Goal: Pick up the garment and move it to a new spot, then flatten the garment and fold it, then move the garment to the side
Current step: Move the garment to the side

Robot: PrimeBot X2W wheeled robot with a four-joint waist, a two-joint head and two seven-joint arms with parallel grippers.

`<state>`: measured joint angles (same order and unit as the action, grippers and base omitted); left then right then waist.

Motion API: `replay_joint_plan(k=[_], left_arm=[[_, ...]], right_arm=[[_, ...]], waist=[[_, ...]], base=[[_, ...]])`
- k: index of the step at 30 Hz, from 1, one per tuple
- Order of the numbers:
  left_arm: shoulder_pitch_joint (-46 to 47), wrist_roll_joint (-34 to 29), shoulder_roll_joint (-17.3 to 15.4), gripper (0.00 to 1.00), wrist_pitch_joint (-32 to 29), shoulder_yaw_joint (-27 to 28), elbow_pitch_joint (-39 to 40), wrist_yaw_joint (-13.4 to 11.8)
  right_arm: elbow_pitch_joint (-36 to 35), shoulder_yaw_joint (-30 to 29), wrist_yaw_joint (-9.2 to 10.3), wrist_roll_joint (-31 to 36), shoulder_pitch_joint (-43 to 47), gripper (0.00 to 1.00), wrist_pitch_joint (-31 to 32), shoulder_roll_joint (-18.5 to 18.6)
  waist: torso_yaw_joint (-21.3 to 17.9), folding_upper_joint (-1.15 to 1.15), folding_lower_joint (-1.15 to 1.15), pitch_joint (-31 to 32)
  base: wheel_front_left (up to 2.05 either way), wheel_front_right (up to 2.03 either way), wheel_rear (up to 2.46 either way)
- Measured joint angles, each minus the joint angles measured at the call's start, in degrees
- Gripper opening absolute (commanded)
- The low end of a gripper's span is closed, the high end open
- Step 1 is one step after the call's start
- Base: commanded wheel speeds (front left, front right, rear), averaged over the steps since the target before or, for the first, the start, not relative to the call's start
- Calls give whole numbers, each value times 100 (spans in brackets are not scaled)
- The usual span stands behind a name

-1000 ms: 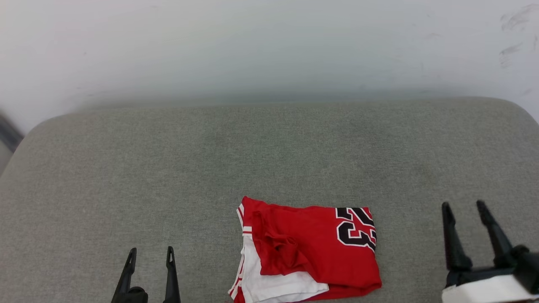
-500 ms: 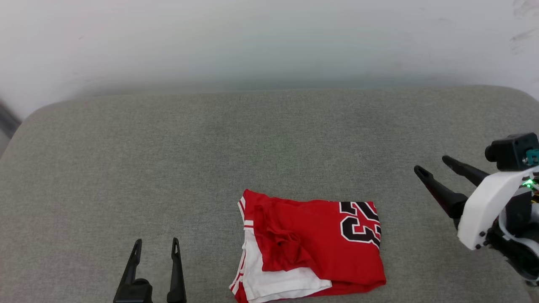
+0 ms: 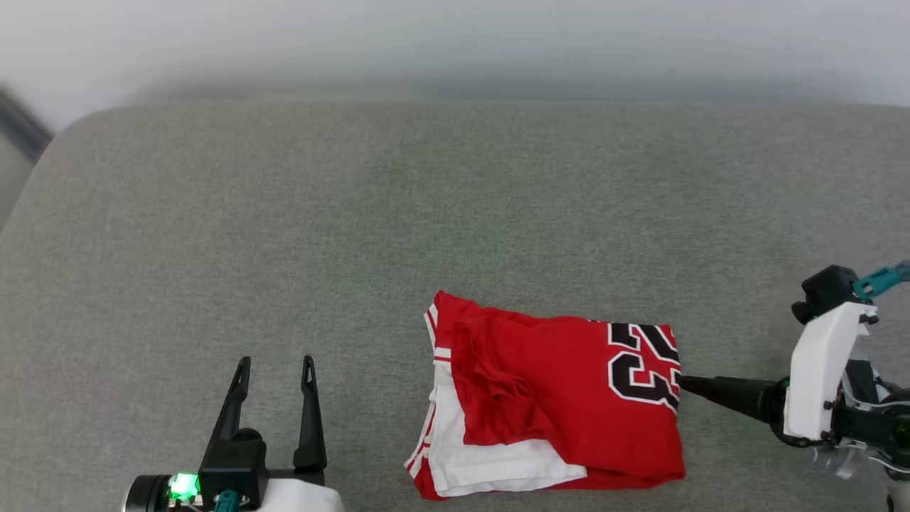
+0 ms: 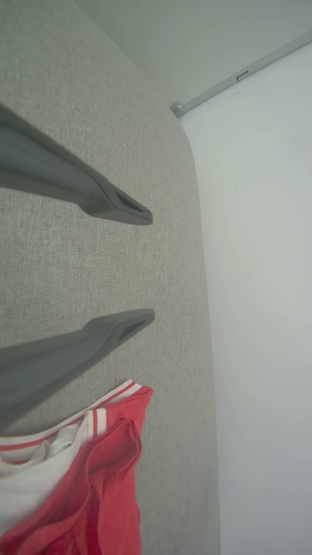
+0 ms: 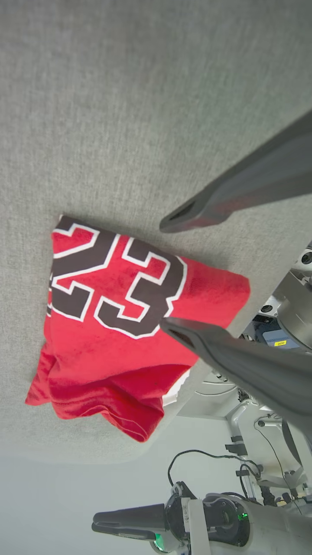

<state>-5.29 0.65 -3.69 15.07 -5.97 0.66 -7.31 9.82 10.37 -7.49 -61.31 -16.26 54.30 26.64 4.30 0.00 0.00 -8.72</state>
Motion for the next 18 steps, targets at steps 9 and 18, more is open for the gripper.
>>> replay_joint_plan(k=[9,18], left_arm=[[331,20,33,100,0,-142,-21,24],[390,60,51,100,0,-164,-46,20]], right_arm=[[606,311,-2,216,-200,100,152,-411],[579,838,-8,581,-243,0,-157,-343]], waist=[[357,0,0,-473],[602,0,0,-651]], base=[[0,0,0],[0,0,0]])
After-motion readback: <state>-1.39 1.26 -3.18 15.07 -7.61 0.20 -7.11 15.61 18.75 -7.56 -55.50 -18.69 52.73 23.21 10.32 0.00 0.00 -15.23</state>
